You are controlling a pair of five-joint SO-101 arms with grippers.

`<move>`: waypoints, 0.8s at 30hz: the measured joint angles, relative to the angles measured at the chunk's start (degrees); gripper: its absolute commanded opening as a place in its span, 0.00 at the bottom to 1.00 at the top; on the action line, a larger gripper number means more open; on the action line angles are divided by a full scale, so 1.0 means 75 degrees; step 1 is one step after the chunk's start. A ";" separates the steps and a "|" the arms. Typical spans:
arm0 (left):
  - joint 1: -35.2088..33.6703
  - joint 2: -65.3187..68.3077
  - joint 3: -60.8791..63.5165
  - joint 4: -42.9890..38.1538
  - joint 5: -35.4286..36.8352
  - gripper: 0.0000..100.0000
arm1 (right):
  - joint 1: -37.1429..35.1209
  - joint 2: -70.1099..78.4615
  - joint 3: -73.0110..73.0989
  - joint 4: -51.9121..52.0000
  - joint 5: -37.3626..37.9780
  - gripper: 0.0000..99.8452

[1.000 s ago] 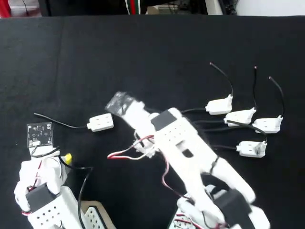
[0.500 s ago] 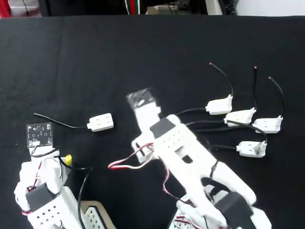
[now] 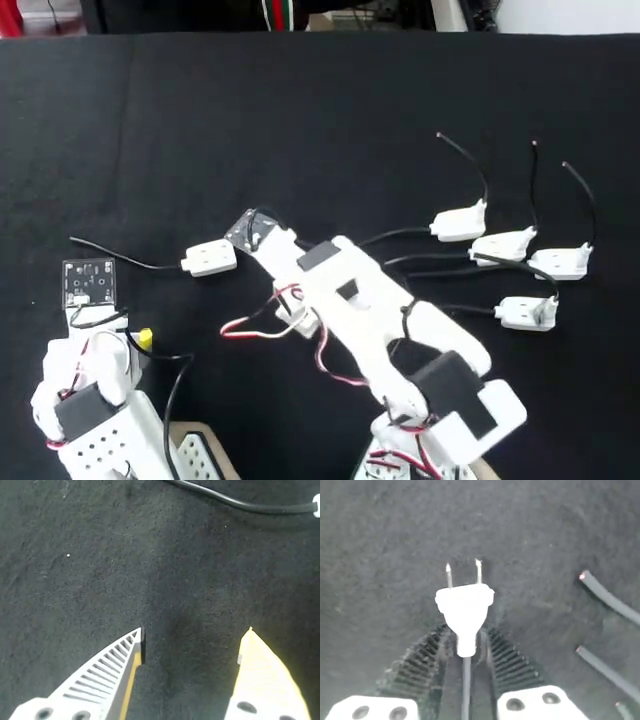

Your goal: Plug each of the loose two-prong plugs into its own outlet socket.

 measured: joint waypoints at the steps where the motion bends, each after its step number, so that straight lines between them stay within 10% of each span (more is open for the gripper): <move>1: 0.0000 0.0000 0.0000 0.0000 0.0000 0.31 | 0.0012 0.0000 -0.0012 0.0000 0.0199 0.01; 18: 0.0000 0.0000 0.0000 0.0000 0.0000 0.31 | 0.0938 0.0598 -0.3305 0.2309 0.6775 0.01; 24: 0.0000 0.0000 0.0047 0.0000 0.0000 0.31 | 0.0926 0.2215 -0.4196 0.2391 0.7502 0.02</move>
